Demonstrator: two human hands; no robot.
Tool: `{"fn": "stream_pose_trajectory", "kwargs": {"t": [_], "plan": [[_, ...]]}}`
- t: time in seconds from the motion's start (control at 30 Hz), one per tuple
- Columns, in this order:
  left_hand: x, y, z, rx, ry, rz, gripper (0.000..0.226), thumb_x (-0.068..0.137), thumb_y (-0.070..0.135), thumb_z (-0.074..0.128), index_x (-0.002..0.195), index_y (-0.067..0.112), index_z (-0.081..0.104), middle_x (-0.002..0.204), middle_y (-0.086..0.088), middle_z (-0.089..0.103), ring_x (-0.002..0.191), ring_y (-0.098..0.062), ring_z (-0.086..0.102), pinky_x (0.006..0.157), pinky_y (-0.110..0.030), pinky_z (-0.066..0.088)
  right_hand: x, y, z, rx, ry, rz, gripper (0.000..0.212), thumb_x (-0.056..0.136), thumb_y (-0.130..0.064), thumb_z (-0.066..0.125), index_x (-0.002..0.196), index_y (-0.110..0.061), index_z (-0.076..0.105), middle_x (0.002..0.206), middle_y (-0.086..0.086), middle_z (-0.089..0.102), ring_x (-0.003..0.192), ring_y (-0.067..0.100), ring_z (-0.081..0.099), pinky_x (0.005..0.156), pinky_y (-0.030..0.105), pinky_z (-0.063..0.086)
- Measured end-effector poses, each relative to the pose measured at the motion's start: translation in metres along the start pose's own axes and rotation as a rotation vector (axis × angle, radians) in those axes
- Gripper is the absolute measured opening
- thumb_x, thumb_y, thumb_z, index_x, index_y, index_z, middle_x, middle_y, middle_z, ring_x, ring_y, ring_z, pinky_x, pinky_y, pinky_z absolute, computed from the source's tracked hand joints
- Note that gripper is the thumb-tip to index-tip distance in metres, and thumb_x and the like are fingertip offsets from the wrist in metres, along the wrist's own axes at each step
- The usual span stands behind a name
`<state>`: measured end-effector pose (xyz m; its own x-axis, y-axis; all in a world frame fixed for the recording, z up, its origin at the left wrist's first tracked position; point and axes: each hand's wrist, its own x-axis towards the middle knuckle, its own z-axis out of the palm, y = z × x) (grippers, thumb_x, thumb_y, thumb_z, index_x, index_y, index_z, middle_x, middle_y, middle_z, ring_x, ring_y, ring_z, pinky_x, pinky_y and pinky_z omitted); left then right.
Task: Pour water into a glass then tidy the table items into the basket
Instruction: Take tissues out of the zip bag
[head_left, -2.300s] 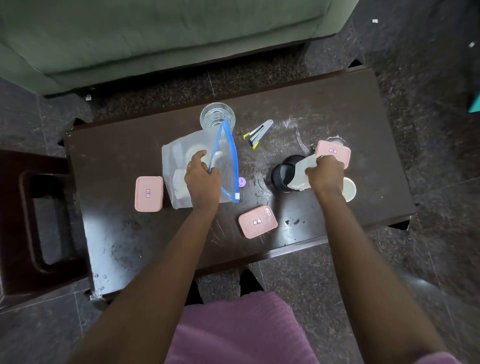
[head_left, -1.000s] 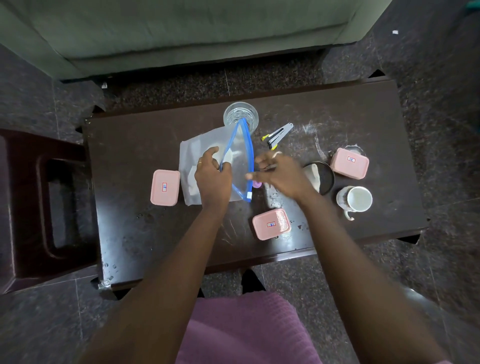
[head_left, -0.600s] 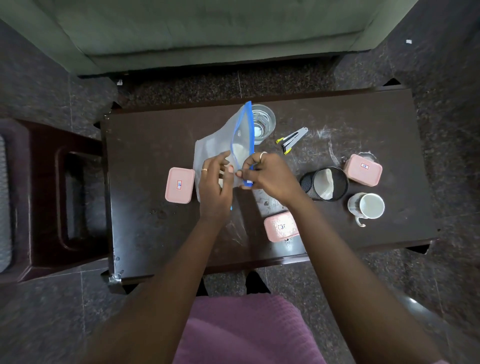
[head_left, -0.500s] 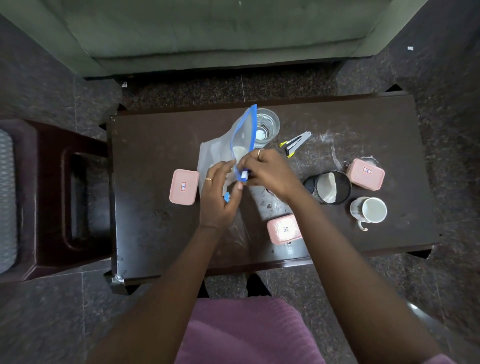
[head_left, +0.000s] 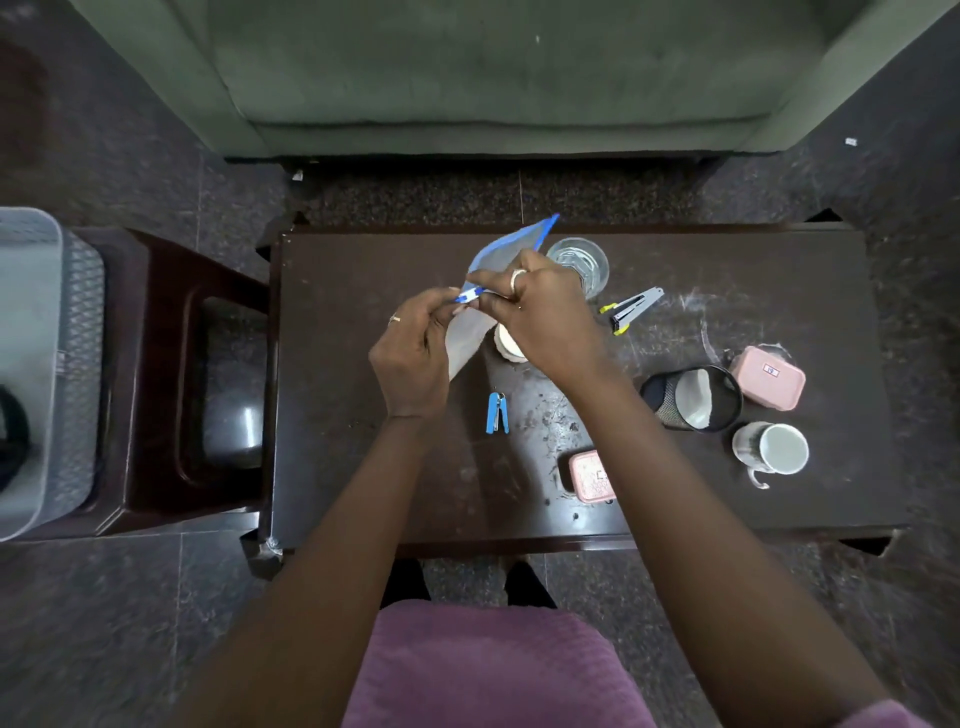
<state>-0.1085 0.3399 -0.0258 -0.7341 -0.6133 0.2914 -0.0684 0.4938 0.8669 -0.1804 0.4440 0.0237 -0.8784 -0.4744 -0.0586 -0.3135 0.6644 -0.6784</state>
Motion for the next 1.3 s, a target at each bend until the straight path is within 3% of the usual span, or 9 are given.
{"fn": "stream_pose_trajectory", "kwargs": {"t": [0.1, 0.23, 0.4, 0.5, 0.67, 0.8, 1.0, 1.17, 1.3], "plan": [[0.007, -0.002, -0.006, -0.027, 0.034, -0.017, 0.011, 0.082, -0.003, 0.060, 0.087, 0.000, 0.069, 0.087, -0.008, 0.071, 0.085, -0.011, 0.062, 0.080, -0.007, 0.045, -0.001, -0.010, 0.002, 0.033, 0.113, -0.093, 0.033, 0.076, -0.019, 0.071, 0.108, -0.008, 0.070, 0.082, 0.012, 0.051, 0.085, 0.035, 0.057, 0.076, 0.046, 0.048], [0.010, -0.003, -0.013, -0.054, 0.040, -0.074, 0.009, 0.084, 0.001, 0.059, 0.086, 0.000, 0.068, 0.083, -0.002, 0.070, 0.078, 0.001, 0.057, 0.073, -0.006, 0.042, -0.001, -0.018, 0.008, 0.092, 0.118, -0.187, 0.023, 0.074, -0.018, 0.073, 0.094, -0.009, 0.075, 0.096, 0.011, 0.069, 0.094, 0.032, 0.059, 0.082, 0.055, 0.046], [0.010, 0.001, -0.018, 0.009, 0.065, -0.022, 0.007, 0.083, -0.001, 0.061, 0.083, -0.002, 0.068, 0.077, -0.010, 0.071, 0.072, -0.010, 0.059, 0.068, -0.019, 0.045, 0.000, -0.020, 0.016, 0.069, 0.143, -0.203, 0.010, 0.075, -0.011, 0.072, 0.082, -0.005, 0.074, 0.087, 0.006, 0.074, 0.087, 0.029, 0.065, 0.079, 0.049, 0.048], [0.010, 0.004, -0.020, 0.079, 0.115, -0.042, 0.009, 0.084, -0.002, 0.057, 0.084, -0.005, 0.066, 0.079, -0.016, 0.068, 0.075, -0.013, 0.055, 0.069, -0.010, 0.040, -0.001, -0.019, 0.016, 0.057, 0.161, -0.155, 0.012, 0.069, -0.011, 0.074, 0.079, -0.004, 0.074, 0.085, 0.006, 0.075, 0.086, 0.029, 0.066, 0.080, 0.048, 0.049], [0.021, 0.006, -0.026, 0.086, 0.178, -0.081, 0.012, 0.086, -0.003, 0.053, 0.087, -0.006, 0.064, 0.081, -0.019, 0.066, 0.077, -0.015, 0.054, 0.071, -0.011, 0.041, 0.005, 0.000, 0.004, 0.087, 0.181, -0.023, 0.016, 0.065, -0.004, 0.076, 0.080, 0.000, 0.075, 0.086, 0.014, 0.075, 0.083, 0.028, 0.067, 0.078, 0.026, 0.047], [0.031, -0.004, -0.033, -0.002, 0.202, -0.158, 0.017, 0.087, -0.005, 0.045, 0.095, -0.005, 0.060, 0.085, -0.024, 0.062, 0.078, -0.026, 0.056, 0.075, -0.031, 0.045, 0.005, 0.024, -0.010, 0.090, 0.170, 0.100, 0.016, 0.066, -0.004, 0.077, 0.082, -0.002, 0.076, 0.087, 0.011, 0.074, 0.084, 0.025, 0.066, 0.080, 0.028, 0.050], [0.023, -0.015, -0.032, -0.004, 0.198, -0.142, 0.019, 0.089, 0.000, 0.043, 0.099, 0.006, 0.057, 0.084, -0.006, 0.056, 0.079, -0.002, 0.048, 0.075, -0.008, 0.038, 0.003, 0.040, -0.025, 0.091, 0.162, 0.268, 0.017, 0.069, -0.008, 0.078, 0.086, -0.007, 0.076, 0.084, 0.013, 0.075, 0.079, 0.025, 0.068, 0.064, 0.009, 0.043], [0.023, -0.016, -0.030, -0.007, 0.102, -0.031, 0.011, 0.092, 0.018, 0.040, 0.099, 0.024, 0.045, 0.082, 0.001, 0.051, 0.072, -0.001, 0.044, 0.063, -0.001, 0.033, 0.015, 0.012, -0.022, -0.133, -0.247, 0.160, 0.059, 0.073, -0.035, 0.076, 0.124, -0.015, 0.058, 0.134, 0.009, 0.056, 0.131, 0.024, 0.043, 0.109, 0.039, 0.032], [0.023, -0.019, -0.027, -0.103, 0.032, -0.002, 0.013, 0.092, 0.020, 0.041, 0.104, 0.023, 0.045, 0.086, 0.018, 0.054, 0.069, 0.008, 0.051, 0.064, 0.002, 0.034, 0.020, -0.032, 0.004, 0.006, -0.223, -0.054, 0.036, 0.080, -0.031, 0.070, 0.113, -0.016, 0.065, 0.111, 0.007, 0.069, 0.106, 0.024, 0.060, 0.093, 0.040, 0.047]]}}
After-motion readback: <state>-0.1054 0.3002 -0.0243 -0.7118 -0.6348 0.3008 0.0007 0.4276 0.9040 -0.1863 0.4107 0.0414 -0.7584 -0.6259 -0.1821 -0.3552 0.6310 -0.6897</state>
